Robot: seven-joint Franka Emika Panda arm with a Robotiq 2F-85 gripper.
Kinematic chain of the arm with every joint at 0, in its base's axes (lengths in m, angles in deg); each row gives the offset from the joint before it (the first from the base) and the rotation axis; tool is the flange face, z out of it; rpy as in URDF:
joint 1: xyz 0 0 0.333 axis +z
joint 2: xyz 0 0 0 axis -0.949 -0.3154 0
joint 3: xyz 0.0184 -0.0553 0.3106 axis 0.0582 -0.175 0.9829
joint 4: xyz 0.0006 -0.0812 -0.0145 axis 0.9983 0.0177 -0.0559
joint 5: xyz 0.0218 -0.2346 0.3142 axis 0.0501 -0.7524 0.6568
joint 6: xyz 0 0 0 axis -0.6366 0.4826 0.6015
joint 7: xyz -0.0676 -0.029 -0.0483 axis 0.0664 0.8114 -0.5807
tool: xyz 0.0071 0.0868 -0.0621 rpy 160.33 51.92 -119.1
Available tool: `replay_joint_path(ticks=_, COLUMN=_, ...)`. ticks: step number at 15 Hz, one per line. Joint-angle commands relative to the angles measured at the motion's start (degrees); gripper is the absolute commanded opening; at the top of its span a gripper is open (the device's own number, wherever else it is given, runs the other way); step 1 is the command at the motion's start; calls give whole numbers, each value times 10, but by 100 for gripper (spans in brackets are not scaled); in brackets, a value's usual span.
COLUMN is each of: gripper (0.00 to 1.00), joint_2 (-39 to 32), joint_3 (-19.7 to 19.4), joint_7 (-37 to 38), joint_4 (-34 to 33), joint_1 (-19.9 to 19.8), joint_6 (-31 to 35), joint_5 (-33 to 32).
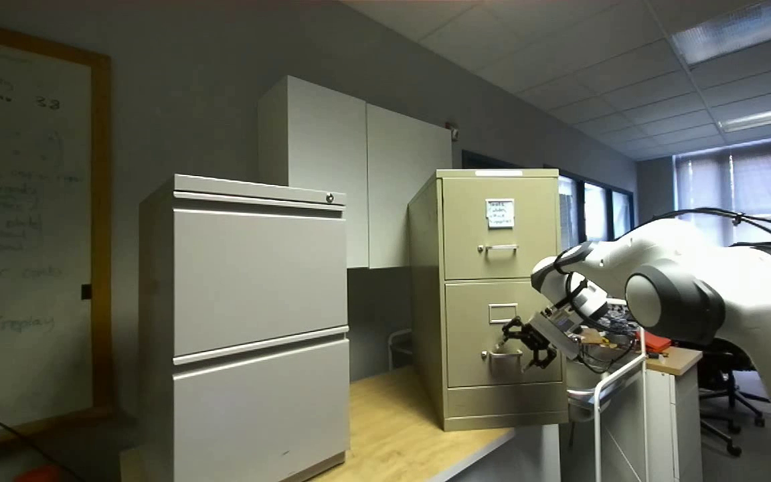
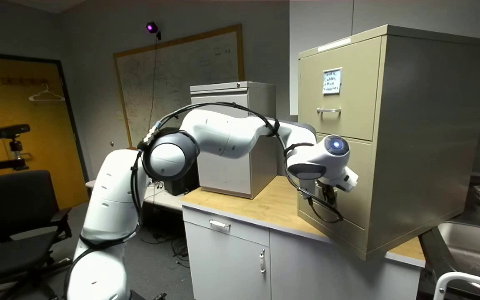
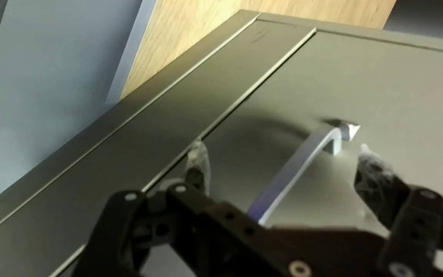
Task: Open the bottom drawer of the cabinet on the right
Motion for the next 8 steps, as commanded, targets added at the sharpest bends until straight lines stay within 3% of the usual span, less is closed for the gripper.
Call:
replay_joint_path(ticks=1, gripper=100, joint_2=-39, joint_3=7, joint_7=6, joint_4=-50, joint_1=-33, joint_6=-26, joint_5=14)
replay_joint_path(ticks=4, gripper=100, joint_2=-56, joint_3=6, joint_7=10, joint_4=-60, joint_1=-51, joint_6=-38, joint_5=11)
replay_joint_path(ticks=5, gripper=81, joint_2=-61, joint_3=5, joint_7=14, joint_4=-65, joint_1=-53, joint_6=-44, joint_5=5)
replay_joint_path(ticks=8, gripper=59, joint_2=-75, joint_3=4, joint_7=34, joint_4=-88, joint_1=-48, joint_6=-70, joint_5=-21)
